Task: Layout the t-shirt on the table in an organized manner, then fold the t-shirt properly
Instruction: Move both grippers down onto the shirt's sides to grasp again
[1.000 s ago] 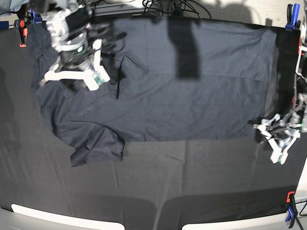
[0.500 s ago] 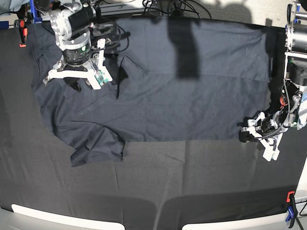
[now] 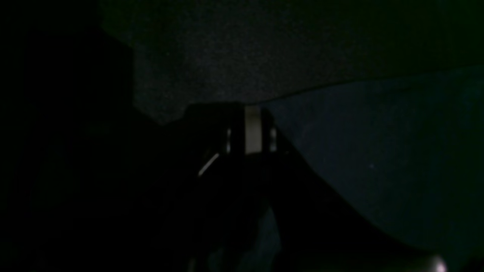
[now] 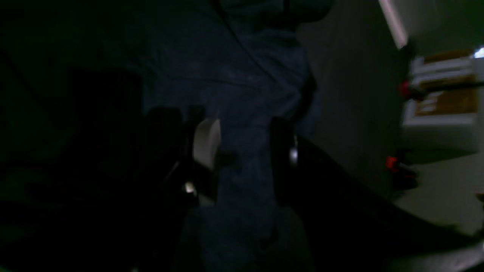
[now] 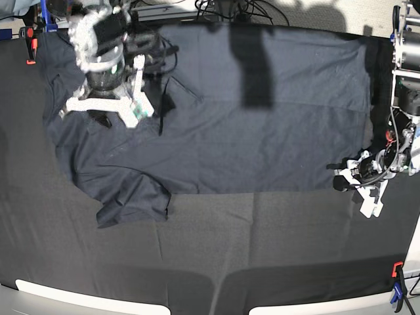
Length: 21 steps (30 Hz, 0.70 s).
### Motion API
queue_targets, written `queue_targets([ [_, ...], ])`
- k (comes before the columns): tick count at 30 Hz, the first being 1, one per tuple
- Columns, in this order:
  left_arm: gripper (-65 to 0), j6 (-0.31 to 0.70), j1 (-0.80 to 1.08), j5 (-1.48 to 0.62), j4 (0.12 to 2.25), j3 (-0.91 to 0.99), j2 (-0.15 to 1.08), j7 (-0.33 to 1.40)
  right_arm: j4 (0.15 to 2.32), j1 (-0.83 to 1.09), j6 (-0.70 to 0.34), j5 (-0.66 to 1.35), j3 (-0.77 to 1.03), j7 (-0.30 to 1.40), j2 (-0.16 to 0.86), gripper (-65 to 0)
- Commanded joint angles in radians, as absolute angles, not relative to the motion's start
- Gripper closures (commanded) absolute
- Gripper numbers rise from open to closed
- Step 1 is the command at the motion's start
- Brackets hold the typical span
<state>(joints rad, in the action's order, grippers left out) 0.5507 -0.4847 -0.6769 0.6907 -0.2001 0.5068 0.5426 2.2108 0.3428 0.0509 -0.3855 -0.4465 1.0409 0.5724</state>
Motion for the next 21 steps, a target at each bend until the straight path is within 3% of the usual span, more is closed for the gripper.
queue_targets([
  [1,0.0,0.554,-0.507,-0.682,0.700,-0.196,0.511,0.530,2.208,0.315,0.068,-0.375,-0.415,1.016,0.570,-21.6],
  [6,0.0,0.554,-0.501,-0.682,0.700,-0.196,0.490,0.530,2.074,0.177,0.065,-0.264,-0.236,0.979,0.475,-21.6],
  [11,0.0,0.554,-0.501,-0.678,0.700,-0.196,0.485,0.530,1.881,-0.038,-0.060,-0.046,-0.033,0.952,0.397,-21.6],
  [17,0.0,0.554,-0.501,-0.669,0.700,-0.196,0.484,0.524,1.581,-0.311,-0.199,0.194,0.097,0.908,0.385,-21.6],
  [21,0.0,0.554,-0.501,-0.670,0.700,-0.196,0.485,0.523,1.326,-0.490,-0.240,0.216,0.099,0.905,0.379,-21.6],
])
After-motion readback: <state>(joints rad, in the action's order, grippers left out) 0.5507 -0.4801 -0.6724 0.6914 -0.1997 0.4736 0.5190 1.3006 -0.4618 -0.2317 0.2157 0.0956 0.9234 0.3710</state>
